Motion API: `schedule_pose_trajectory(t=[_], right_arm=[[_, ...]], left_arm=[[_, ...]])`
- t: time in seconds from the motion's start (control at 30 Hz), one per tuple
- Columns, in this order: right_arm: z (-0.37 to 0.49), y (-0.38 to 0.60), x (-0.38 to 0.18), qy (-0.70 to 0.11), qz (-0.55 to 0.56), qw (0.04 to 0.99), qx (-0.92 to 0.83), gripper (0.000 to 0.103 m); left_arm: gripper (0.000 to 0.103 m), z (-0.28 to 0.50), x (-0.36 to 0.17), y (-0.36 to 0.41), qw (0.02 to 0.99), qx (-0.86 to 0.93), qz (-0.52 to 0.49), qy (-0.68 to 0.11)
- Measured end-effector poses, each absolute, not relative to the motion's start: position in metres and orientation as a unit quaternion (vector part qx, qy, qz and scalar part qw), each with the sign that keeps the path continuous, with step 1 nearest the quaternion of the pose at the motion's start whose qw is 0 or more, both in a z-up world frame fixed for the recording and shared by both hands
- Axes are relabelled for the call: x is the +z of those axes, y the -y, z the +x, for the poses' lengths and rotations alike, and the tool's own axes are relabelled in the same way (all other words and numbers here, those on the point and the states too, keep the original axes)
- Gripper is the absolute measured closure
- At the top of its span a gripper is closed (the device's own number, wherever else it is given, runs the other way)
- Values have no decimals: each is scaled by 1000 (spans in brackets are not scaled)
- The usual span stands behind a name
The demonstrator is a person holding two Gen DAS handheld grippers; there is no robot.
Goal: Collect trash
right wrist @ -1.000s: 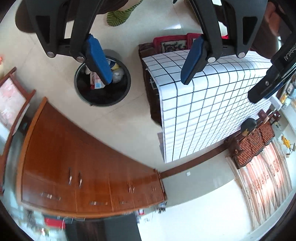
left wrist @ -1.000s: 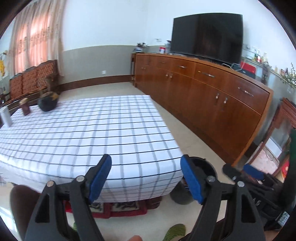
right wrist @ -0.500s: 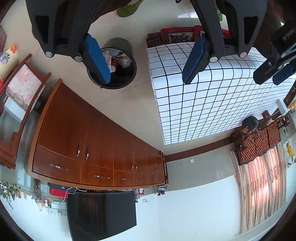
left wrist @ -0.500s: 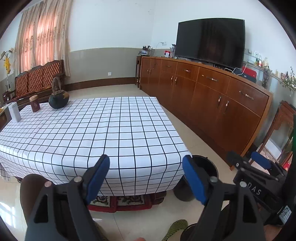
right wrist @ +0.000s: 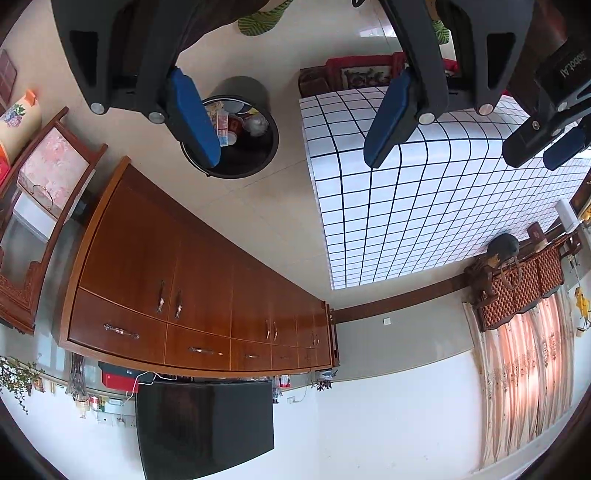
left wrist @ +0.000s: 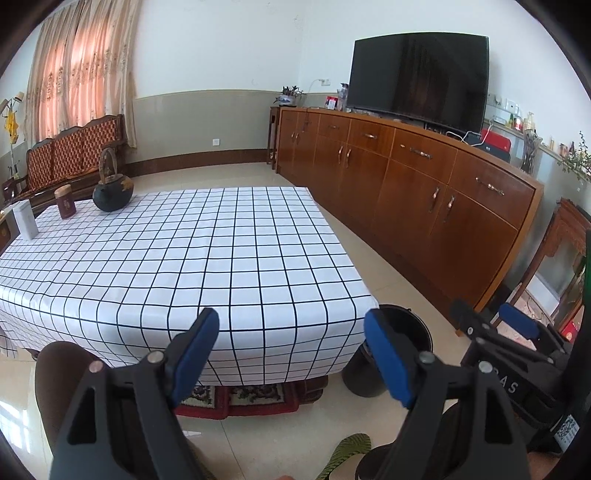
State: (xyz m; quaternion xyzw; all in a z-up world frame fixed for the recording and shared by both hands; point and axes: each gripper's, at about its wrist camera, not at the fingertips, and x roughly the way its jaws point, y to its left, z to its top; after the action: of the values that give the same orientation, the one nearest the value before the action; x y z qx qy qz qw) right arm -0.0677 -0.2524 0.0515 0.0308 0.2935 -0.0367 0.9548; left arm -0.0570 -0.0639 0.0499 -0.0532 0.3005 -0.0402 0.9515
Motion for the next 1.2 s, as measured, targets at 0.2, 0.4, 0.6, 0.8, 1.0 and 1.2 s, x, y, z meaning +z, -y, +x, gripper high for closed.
schedule_pose_trajectory(t=[0.2, 0.4, 0.6, 0.8, 1.0, 1.2], right_arm=[[-67, 252, 49, -296, 33, 954, -35, 21], [-64, 251, 46, -300, 32, 953, -34, 21], [-64, 247, 44, -301, 27, 953, -29, 21], [-64, 248, 45, -299, 30, 953, -28, 21], [-64, 248, 44, -301, 33, 953, -27, 21], [-63, 248, 43, -303, 35, 952, -26, 21]], left_arm=[[21, -56, 48, 66, 949, -38, -54, -308], [21, -55, 49, 66, 949, -39, -54, -309], [21, -55, 49, 66, 949, -38, -55, -309], [21, -55, 50, 67, 949, -39, -53, -308], [21, -55, 49, 68, 949, -38, -53, -308], [21, -55, 48, 68, 948, -39, -55, -311]])
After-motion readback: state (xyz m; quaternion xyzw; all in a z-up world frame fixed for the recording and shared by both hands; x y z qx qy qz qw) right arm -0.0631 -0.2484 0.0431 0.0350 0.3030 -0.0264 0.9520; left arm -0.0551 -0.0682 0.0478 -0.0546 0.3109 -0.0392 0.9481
